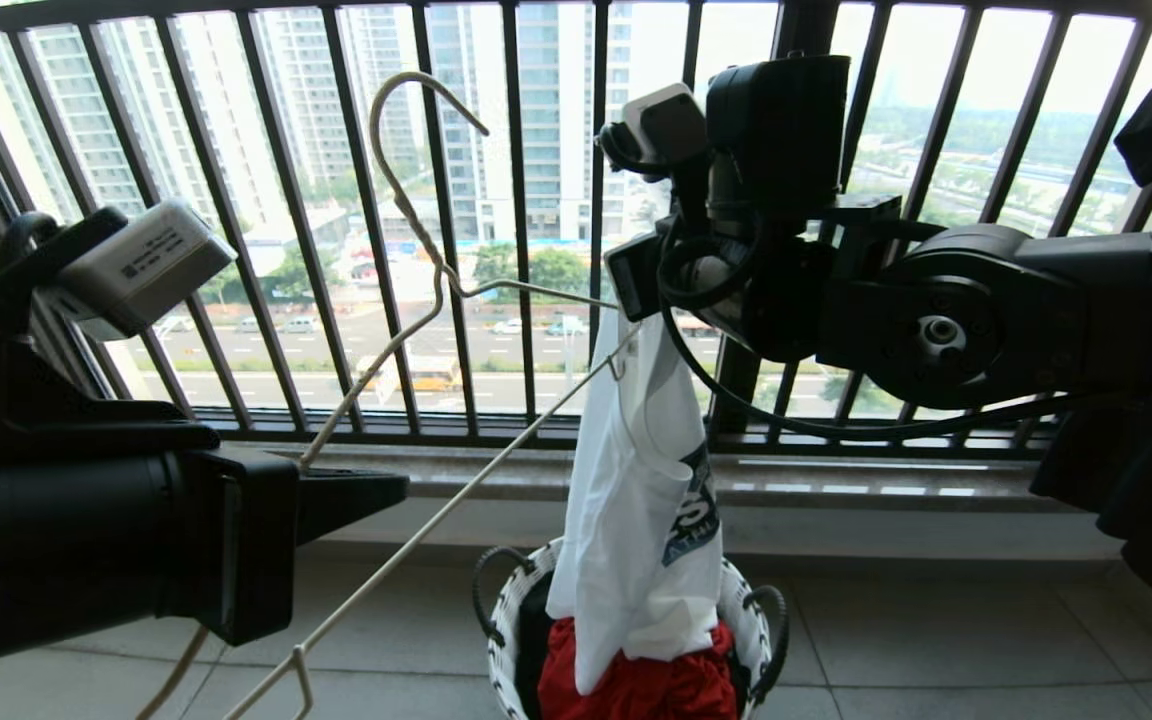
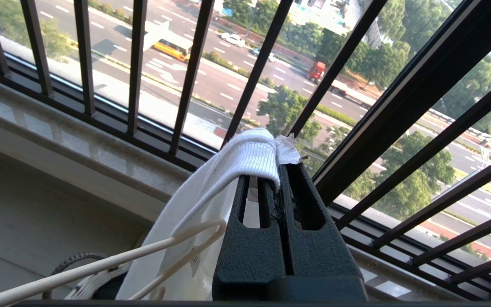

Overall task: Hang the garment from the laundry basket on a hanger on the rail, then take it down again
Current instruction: Hang the clothes on the clothes rack

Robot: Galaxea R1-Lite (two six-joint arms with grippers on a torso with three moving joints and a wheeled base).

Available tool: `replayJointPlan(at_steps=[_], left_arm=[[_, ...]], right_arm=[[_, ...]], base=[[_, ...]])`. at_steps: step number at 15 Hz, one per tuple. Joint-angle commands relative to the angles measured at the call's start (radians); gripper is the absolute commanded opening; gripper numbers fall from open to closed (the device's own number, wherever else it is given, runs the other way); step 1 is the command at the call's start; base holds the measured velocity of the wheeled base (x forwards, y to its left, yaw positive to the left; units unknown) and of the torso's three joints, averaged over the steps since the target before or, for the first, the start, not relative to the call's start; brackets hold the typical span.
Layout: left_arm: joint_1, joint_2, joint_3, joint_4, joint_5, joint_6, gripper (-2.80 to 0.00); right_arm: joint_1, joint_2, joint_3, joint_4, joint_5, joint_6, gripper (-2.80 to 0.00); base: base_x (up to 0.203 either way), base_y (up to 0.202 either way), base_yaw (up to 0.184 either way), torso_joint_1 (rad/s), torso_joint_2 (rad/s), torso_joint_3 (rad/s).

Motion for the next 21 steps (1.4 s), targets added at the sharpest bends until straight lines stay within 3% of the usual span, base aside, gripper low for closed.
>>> replayJointPlan(at_steps=[1,7,10,13,21], left_arm=[[0.0,0.014,0.001,-0.033,0.001,-0.015,-2.8],[0.001,0.033,0.019,-0.074,0.013,-0.025,-2.8],[0.002,0.067,0.027,-0.076,0.115,-0.01,-2.8],[0.002,0.077,0.043,-0.106,0.13,-0.002,-2.8],[0.003,0.013,0.063,-0.107,0.144,0.101,-2.8]], right_arm=[[0.005,-0.001,0.001,-0.002,-0.003,-0.001,-2.8],[0.038,-0.014,0.015,0.003,-0.006,0.0,-2.8],[0.056,-0.029,0.027,0.009,-0.01,-0.001,-2.8],[0.081,-0.051,0.049,0.014,-0.012,-0.003,-2.8],[0.041,-0.053,0.067,0.011,-0.028,-0.044,-2.8]], base=[[0.0,0.0,0.0,0.0,0.0,0.0],[0.0,0.0,0.0,0.0,0.0,0.0],[0.0,0.0,0.0,0.0,0.0,0.0],[0.0,0.0,0.0,0.0,0.0,0.0],[0.0,0.0,0.0,0.0,0.0,0.0]])
